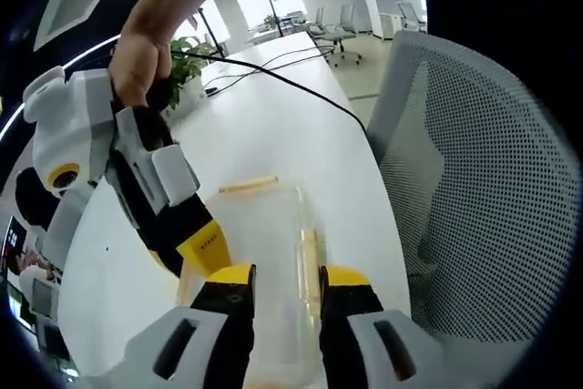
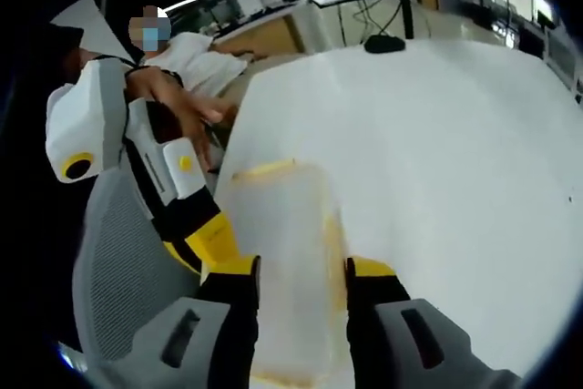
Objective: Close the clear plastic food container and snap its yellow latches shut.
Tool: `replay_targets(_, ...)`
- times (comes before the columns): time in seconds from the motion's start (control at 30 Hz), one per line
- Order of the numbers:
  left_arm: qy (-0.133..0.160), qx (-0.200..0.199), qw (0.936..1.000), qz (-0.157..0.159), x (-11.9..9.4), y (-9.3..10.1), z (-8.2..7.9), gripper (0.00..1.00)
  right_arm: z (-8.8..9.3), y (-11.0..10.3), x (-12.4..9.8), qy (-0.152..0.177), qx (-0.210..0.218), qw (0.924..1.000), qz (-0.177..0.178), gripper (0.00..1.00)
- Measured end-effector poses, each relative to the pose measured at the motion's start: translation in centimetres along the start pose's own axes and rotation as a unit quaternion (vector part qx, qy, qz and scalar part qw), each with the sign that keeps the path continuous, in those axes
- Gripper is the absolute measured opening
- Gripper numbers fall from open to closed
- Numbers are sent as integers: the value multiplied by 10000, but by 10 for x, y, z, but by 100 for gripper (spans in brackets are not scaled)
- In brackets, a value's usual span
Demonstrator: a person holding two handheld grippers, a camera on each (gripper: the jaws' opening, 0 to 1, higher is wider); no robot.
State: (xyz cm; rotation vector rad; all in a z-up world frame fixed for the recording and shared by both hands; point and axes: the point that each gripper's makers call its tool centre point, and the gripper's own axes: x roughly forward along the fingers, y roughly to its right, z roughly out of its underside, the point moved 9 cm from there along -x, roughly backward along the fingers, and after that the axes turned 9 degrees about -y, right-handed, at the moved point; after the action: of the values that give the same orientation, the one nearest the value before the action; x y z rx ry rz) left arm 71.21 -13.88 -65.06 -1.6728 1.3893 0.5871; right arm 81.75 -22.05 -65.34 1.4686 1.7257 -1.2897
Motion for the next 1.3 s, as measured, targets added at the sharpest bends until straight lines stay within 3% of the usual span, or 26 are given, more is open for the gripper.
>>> replay_targets(0.47,60,-289,9996,-33,-1,1,1,20,-1,-3,-1,6,-63,9999,119,34)
replay_targets(0.67,22,-372,9993,-86,-2,2,2,23,3,-5,-3,162,53,9996,217,34)
replay_targets(0.87,122,-711,9973,-161,-10,2,2,28,8,-3,-9,339,154,9985,394,35)
replay_targets(1.3,-38,-1205,9923,-297,-22,3,13,37,21,-7,-32,801,285,9922,917,42)
